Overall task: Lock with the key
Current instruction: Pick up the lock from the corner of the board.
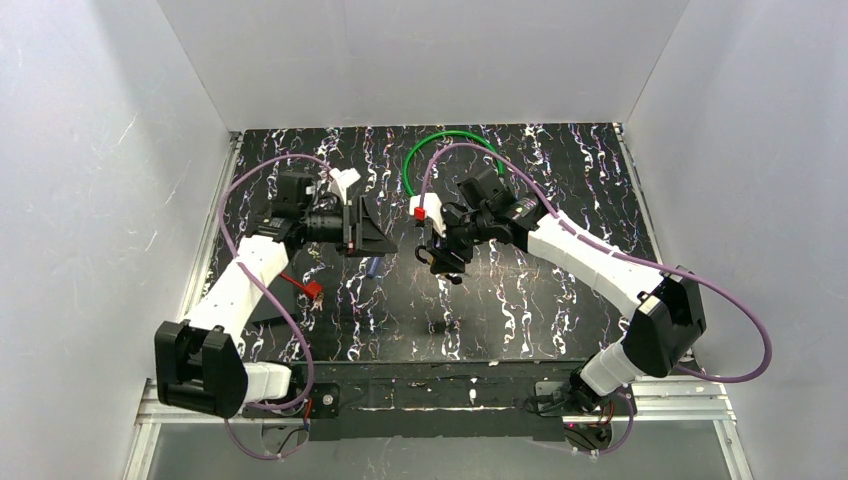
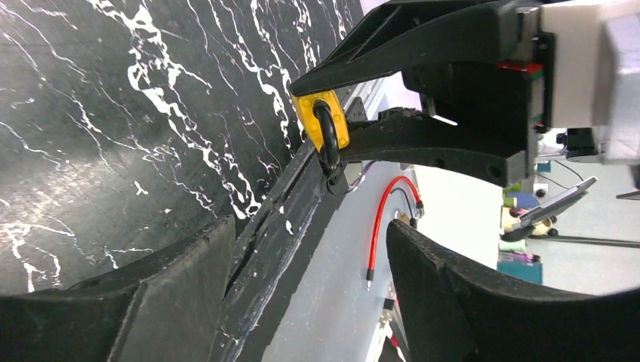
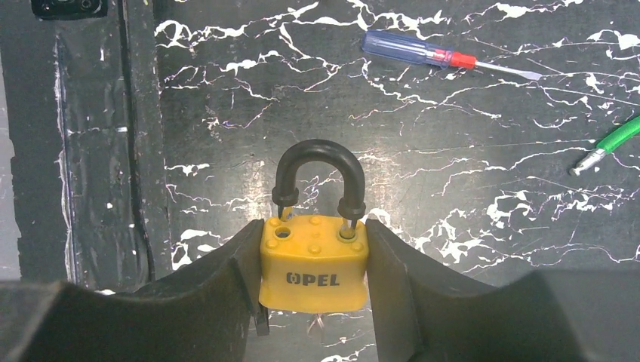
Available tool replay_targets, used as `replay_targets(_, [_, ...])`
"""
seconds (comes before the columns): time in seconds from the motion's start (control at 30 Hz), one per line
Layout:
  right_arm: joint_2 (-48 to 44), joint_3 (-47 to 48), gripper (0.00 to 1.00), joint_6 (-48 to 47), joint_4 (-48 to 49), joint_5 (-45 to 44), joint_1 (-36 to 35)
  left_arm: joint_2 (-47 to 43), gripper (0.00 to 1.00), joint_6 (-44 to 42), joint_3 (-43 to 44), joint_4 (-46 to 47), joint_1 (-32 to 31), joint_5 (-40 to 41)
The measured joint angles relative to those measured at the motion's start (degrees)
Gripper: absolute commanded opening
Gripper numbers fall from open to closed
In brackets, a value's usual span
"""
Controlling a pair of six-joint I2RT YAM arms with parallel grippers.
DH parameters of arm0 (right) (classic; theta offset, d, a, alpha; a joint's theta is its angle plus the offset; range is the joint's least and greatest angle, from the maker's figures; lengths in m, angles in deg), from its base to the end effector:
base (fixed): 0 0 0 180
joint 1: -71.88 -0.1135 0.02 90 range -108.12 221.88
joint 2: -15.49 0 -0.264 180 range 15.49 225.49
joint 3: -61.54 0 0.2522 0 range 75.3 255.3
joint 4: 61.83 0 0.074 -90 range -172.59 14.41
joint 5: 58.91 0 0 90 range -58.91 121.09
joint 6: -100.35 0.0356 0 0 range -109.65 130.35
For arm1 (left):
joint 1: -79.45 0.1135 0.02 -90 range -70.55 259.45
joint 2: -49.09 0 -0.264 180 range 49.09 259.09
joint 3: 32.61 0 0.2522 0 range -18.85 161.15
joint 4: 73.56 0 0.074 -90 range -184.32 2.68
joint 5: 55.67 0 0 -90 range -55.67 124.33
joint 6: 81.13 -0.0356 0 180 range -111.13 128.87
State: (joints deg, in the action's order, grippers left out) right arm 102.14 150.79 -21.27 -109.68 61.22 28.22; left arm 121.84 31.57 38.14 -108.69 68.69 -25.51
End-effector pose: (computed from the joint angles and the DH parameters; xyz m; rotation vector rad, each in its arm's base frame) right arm 0.2266 0.2410 0.3141 -1.6230 1.6828 0.7223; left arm 0.2566 -0.0801 0.3014 0.3833 2.1747 -1.4739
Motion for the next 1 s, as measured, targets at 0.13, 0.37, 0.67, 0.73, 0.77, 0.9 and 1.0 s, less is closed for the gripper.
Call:
replay_targets(0.13, [0.0, 0.0, 0.47, 0.6, 0.0, -0.1, -0.4, 2.6, 0.61, 2.4, -1.0, 2.2, -3.0, 0.5])
replay_targets(0.37, [0.0, 0.0, 0.47, 1.2, 0.0, 0.0, -1.8, 3.5, 0.47, 4.3, -1.5, 4.0, -7.1, 1.7])
replay_targets(0.67, [0.1, 0.0, 0.48, 1.2, -0.3, -0.4, -3.3, 6.2, 0.37, 4.8, -1.5, 4.7, -9.9, 2.3])
replay_targets(0.73, [0.1, 0.0, 0.48, 1.2, -0.5, -0.5, -3.5, 6.3, 0.36, 4.9, -1.5, 4.7, -10.1, 2.3])
replay_targets(0.77, [0.1, 0.0, 0.48, 1.1, -0.5, -0.7, -3.6, 6.4, 0.36, 4.9, -1.5, 4.7, -10.3, 2.2])
replay_targets(0.9, [0.2, 0.0, 0.48, 0.9, -0.5, -1.6, -4.3, 7.1, 0.31, 4.9, -1.5, 4.7, -10.6, 2.2])
replay_targets(1.0, [0.7, 0.0, 0.49, 0.6, -0.7, -2.0, -4.7, 7.7, 0.16, 4.8, -1.5, 4.7, -11.0, 2.1])
